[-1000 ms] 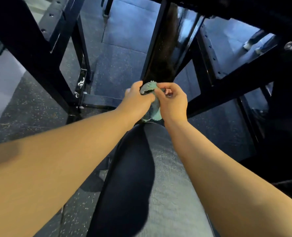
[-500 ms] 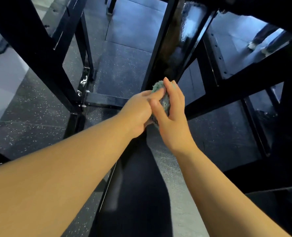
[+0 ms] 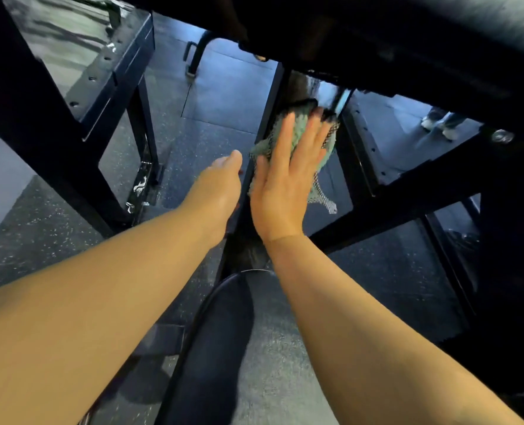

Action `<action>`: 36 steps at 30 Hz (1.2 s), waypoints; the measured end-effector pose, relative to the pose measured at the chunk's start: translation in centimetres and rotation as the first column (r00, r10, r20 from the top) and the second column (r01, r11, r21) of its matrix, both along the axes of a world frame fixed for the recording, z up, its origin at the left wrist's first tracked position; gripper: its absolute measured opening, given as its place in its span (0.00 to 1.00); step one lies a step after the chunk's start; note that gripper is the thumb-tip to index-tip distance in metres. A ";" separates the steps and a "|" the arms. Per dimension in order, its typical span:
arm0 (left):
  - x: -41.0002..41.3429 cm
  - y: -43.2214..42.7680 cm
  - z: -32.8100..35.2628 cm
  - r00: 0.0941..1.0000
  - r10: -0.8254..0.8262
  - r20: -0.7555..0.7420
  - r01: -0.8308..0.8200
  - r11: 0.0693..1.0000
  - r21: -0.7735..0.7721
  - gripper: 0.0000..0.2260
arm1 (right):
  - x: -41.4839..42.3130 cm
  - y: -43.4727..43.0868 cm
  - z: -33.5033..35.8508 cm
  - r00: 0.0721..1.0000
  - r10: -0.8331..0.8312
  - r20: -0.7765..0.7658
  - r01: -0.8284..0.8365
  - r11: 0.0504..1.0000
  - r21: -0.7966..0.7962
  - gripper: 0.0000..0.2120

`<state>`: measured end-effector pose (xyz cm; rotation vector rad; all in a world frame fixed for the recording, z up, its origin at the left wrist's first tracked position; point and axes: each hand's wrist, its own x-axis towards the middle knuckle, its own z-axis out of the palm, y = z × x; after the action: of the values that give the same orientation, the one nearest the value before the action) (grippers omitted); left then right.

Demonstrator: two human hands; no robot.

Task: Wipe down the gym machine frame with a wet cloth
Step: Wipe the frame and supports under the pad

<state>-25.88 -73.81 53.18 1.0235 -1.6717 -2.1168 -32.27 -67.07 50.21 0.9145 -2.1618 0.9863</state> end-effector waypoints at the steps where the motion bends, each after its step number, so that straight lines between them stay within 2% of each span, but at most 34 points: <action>1: -0.2 -0.1 0.1 1.000 -0.025 -0.004 0.025 1.000 0.009 0.18 | -0.1 0.7 -1.6 0.999 -0.006 -0.039 0.010 0.995 0.094 0.25; 3: -0.1 -0.5 0.0 0.995 -0.105 -0.002 0.105 0.995 0.000 0.19 | 0.0 2.6 -4.3 0.991 -0.012 -0.133 0.048 0.961 0.273 0.27; 5: 0.0 -1.0 -0.3 0.983 -0.183 0.016 0.183 0.983 0.001 0.20 | -0.2 3.7 -5.0 0.979 -0.001 -0.204 0.075 0.931 0.358 0.28; 7: 0.0 -1.0 -0.4 0.977 -0.213 0.018 0.212 0.977 0.019 0.21 | -1.0 2.4 -2.8 0.972 -0.018 -0.234 0.086 0.955 0.284 0.27; 10: -0.2 -1.2 -0.7 0.985 -0.171 0.003 0.171 0.985 -0.001 0.19 | -2.4 -0.7 1.8 0.956 -0.142 -0.258 0.160 0.986 0.048 0.26; 12: 0.0 -1.1 -1.5 0.987 -0.155 -0.047 0.157 0.987 0.034 0.14 | -2.8 -1.6 2.6 0.946 -0.206 -0.251 0.214 0.977 0.007 0.30; 14: 0.1 -0.9 -2.1 0.984 -0.151 -0.090 0.156 0.987 0.048 0.14 | -2.7 -1.2 1.2 0.934 -0.228 -0.275 0.247 0.968 0.036 0.31; 19: 1.1 -0.7 -2.8 0.977 -0.169 -0.127 0.184 0.977 0.110 0.16 | -0.1 2.2 -4.6 0.988 -0.087 -0.128 0.117 0.963 0.244 0.28; 22: 1.7 -0.7 -3.5 0.972 -0.219 -0.086 0.227 0.968 0.104 0.14 | -1.1 3.1 -3.3 0.987 0.004 -0.161 0.041 0.961 0.273 0.27; 24: 2.0 -0.6 -4.2 0.965 -0.252 -0.069 0.257 0.963 0.085 0.14 | -2.6 3.6 -2.3 0.962 0.071 -0.265 0.017 0.949 0.316 0.26; 27: 2.5 -0.4 -5.6 0.964 -0.267 -0.021 0.268 0.962 0.060 0.15 | -5.3 5.6 -3.2 0.834 0.244 -0.495 0.035 0.872 0.489 0.23; 31: 2.5 -0.1 -7.4 0.966 -0.256 0.025 0.254 0.964 0.074 0.15 | -7.4 7.8 -5.3 0.642 0.481 -0.597 0.054 0.749 0.660 0.35; 33: 2.4 0.2 -7.9 0.971 -0.235 0.044 0.231 0.970 0.079 0.15 | -7.6 8.4 -6.7 0.536 0.616 -0.576 0.079 0.643 0.762 0.34; 34: 2.4 0.4 -8.1 0.976 -0.213 0.050 0.208 0.974 0.086 0.15 | -7.6 8.7 -7.7 0.485 0.695 -0.531 0.097 0.561 0.822 0.31; 36: 2.3 0.6 -8.6 0.981 -0.186 0.056 0.180 0.979 0.097 0.15 | -6.8 9.3 -9.1 0.484 0.806 -0.340 0.057 0.358 0.932 0.24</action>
<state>-23.56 -73.17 44.58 1.0091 -1.7770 -2.3187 -39.08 -57.79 41.08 2.0425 -1.4327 -0.5766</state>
